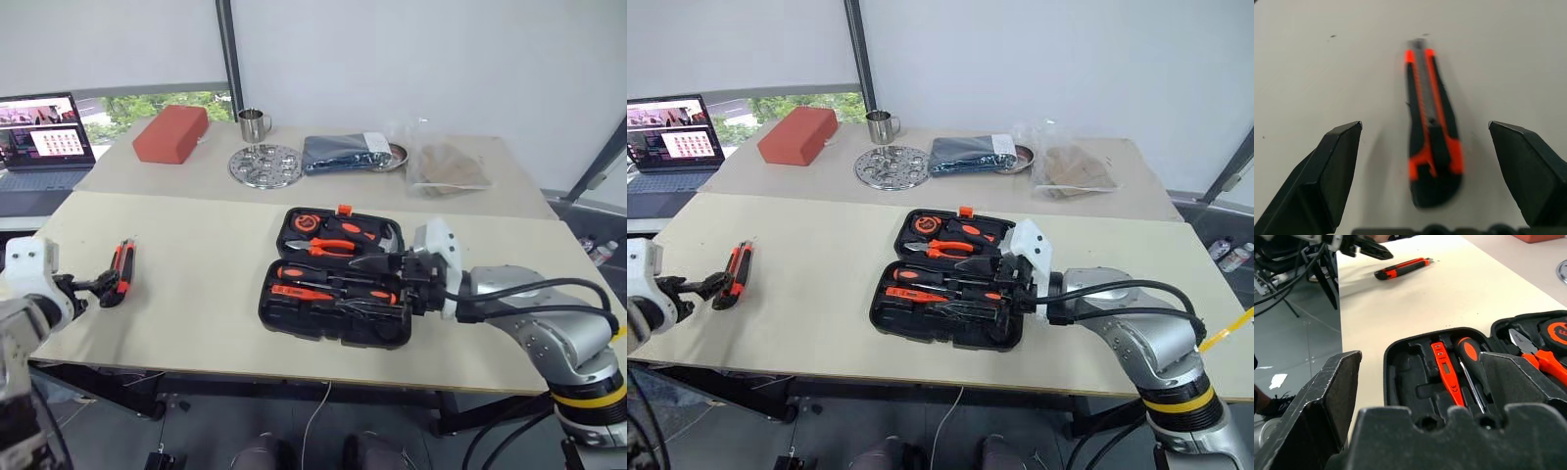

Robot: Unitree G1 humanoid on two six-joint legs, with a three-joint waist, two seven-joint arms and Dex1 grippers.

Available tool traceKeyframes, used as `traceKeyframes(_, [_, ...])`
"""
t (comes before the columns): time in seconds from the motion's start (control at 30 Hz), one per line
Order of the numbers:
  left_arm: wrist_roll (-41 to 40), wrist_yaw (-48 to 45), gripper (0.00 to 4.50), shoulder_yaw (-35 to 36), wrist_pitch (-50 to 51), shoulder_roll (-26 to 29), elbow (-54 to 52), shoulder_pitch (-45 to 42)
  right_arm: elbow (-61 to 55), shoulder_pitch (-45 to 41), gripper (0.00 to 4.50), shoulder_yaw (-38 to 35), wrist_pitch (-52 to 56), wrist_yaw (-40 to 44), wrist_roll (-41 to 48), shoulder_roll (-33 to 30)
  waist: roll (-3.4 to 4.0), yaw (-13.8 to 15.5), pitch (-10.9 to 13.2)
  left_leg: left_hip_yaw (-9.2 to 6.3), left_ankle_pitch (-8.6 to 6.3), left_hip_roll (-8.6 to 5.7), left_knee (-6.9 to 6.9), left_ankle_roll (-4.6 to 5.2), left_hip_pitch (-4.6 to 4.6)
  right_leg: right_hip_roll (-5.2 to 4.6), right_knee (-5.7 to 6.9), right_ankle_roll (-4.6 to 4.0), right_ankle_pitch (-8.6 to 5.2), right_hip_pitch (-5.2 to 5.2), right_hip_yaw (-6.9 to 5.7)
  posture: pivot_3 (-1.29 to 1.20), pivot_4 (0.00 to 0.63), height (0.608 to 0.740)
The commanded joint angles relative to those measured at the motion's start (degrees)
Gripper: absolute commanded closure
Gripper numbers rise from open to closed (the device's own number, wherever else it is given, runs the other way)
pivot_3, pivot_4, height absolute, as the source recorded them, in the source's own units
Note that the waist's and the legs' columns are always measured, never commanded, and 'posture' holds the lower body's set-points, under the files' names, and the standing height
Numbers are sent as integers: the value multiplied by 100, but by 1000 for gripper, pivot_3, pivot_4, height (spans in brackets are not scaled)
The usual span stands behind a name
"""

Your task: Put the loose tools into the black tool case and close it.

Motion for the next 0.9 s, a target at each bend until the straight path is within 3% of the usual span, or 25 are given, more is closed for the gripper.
traceKeyframes(0.03, [193, -74, 64, -494, -291, 115, 982, -387, -226, 39, 0, -113, -95, -52, -40, 76, -2, -21, -1, 4, 1, -2, -2, -1, 3, 1, 9, 0, 0, -2, 0, 0, 150, 736])
traceKeyframes(0.2, [427, -373, 64, -1148, -798, 169, 1976, -716, -468, 187, 0, -233, 0, -132, 22, 73, 1, -59, -3, 19, 12, -1, -15, -20, 9, 0, 30, -11, -6, -24, 2, 0, 150, 736])
traceKeyframes(0.3, [375, -318, 806, -1055, -898, 204, 2405, -986, -626, 303, 0, -353, 82, -211, 105, 18, 2, -38, -4, 19, 19, 0, -17, -33, 18, -2, 49, -19, -11, -25, 3, 0, 150, 736])
traceKeyframes(0.47, [225, -896, 2721, -1158, -1129, 451, 2245, -1231, -825, 547, 0, -595, 201, -291, 219, -120, 0, -28, -4, 17, 18, 6, -15, -36, 16, -8, 51, -34, -2, -29, 4, 0, 150, 736])
traceKeyframes(0.6, [-542, -3916, 2772, -1907, -2041, 1025, 880, -1452, -1096, 904, 0, -954, 473, -311, 547, -345, -43, 19, 15, 10, 19, 9, -6, -37, -13, -8, 52, -37, -1, -47, -16, 0, 150, 736])
traceKeyframes(0.7, [-597, -5481, 2772, -2860, -2264, 1351, 331, -1702, -1278, 1139, 0, -1168, 537, -300, 691, -525, -52, -1, 13, 2, 18, 10, -4, -39, -24, -12, 32, -41, 1, -46, -30, 0, 150, 736])
traceKeyframes(0.8, [-322, -6576, 2772, -3857, -2732, 1296, 143, -2158, -1372, 1340, 0, -1283, 503, -348, 631, -662, -31, -29, 2, 12, 19, 3, -12, -35, -8, -9, 22, -38, 0, -32, -25, 0, 150, 736])
traceKeyframes(0.9, [-82, -7026, 2772, -4861, -3382, 1005, 193, -2664, -1509, 1555, 0, -1404, 476, -529, 579, -686, -31, -63, 3, 24, 21, 9, -14, -32, 0, 7, 26, -36, -3, -35, -11, 0, 150, 736])
